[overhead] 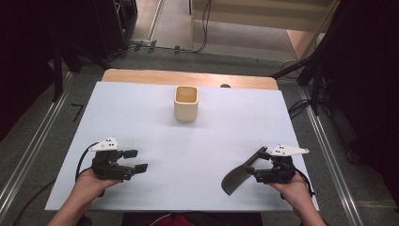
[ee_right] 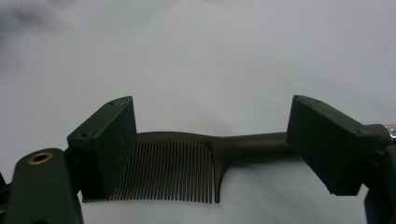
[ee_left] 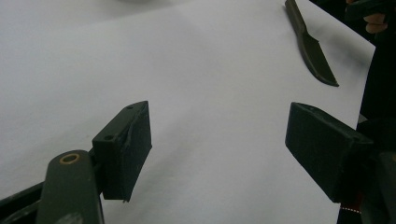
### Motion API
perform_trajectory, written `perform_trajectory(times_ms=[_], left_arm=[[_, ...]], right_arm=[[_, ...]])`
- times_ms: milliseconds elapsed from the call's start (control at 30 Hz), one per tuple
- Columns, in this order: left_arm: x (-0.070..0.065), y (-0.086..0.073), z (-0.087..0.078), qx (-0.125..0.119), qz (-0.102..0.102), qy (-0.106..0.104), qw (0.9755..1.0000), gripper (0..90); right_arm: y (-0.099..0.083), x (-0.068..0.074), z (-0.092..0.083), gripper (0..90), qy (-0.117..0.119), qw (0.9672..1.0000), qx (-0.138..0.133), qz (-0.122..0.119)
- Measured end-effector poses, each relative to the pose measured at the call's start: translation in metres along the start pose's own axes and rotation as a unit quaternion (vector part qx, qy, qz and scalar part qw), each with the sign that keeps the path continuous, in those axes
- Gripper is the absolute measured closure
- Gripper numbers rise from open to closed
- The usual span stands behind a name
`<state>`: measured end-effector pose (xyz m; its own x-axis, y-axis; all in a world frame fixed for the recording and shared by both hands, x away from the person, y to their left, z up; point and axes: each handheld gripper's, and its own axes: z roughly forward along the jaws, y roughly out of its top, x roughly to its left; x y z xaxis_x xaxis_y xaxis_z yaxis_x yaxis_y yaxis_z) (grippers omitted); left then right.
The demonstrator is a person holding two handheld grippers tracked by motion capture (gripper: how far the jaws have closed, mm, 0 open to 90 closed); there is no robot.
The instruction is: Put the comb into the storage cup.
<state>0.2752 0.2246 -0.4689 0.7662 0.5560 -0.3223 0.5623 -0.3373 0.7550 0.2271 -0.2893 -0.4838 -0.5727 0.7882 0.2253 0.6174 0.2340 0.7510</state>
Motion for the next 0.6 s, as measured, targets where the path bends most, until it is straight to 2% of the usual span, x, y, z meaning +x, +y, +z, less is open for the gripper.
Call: perform_trajectory(times_ms=[67, 200, 600], left_arm=[[0.0009, 0.0002, -0.0004, -0.002, -0.004, 0.002, 1.0, 24.1], [0.0031, 0.001, -0.0014, -0.012, -0.028, -0.001, 0.9995, 25.4], [0.0015, 0.0003, 0.0008, 0.001, -0.01, 0.004, 0.9999, 26.1]], right_arm=[[0.0, -0.0002, 0.0001, 14.8, 0.0, 1.0, 0.0, 0.0], [-0.0003, -0.0002, -0.0006, 14.8, -0.002, 1.0, -0.001, -0.003], [-0.0007, -0.0014, -0.0015, 14.8, -0.002, 1.0, -0.007, 0.005]])
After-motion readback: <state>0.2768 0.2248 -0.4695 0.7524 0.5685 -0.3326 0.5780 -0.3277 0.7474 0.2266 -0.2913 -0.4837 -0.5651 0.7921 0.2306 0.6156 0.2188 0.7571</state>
